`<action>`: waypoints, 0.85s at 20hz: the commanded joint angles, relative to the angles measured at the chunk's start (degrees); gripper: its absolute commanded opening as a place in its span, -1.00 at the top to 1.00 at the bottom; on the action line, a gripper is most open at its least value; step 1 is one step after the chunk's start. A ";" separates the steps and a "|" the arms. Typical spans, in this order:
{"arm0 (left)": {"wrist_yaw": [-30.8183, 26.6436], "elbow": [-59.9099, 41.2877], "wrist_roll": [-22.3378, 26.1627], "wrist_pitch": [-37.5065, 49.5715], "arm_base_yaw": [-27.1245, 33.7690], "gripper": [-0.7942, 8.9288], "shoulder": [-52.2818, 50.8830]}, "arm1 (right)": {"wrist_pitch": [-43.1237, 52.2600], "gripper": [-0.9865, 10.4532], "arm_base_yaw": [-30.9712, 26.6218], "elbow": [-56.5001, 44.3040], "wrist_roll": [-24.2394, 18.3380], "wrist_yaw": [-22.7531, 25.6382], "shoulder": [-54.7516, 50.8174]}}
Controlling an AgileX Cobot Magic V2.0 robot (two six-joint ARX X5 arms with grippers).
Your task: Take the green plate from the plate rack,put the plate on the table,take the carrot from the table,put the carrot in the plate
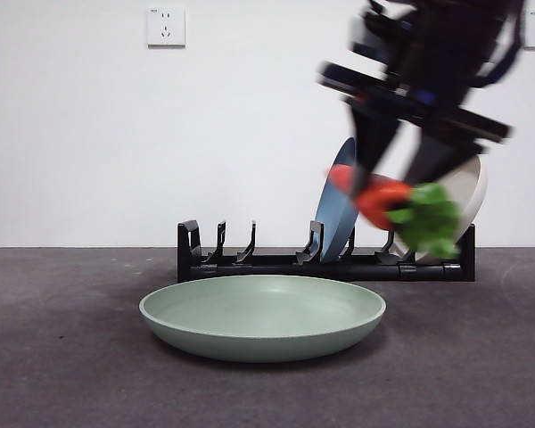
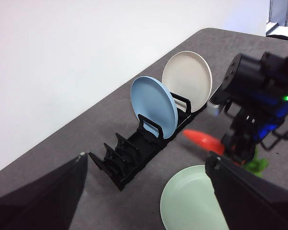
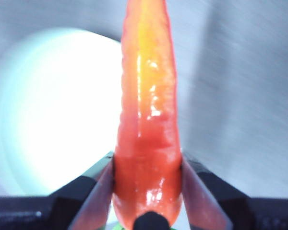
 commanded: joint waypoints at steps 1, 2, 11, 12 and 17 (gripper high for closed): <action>-0.04 0.04 -0.57 -0.02 0.02 -0.01 -0.11 | 2.97 0.86 4.26 -0.39 1.75 -1.25 3.13; -0.04 0.04 -0.57 -0.39 0.02 -0.01 -0.11 | 4.66 0.86 6.10 -0.39 2.12 -1.14 4.55; 0.02 0.04 -0.70 -1.81 0.02 -0.01 -0.11 | 11.85 0.86 9.81 -0.37 3.48 -1.18 15.56; 0.04 0.04 -0.70 -1.86 0.02 -0.01 -0.11 | 11.82 0.86 9.81 -0.37 3.48 -1.18 16.50; 0.02 0.04 -0.79 -2.32 0.02 -0.01 -0.11 | 11.82 0.65 10.16 -0.37 3.39 -1.20 17.75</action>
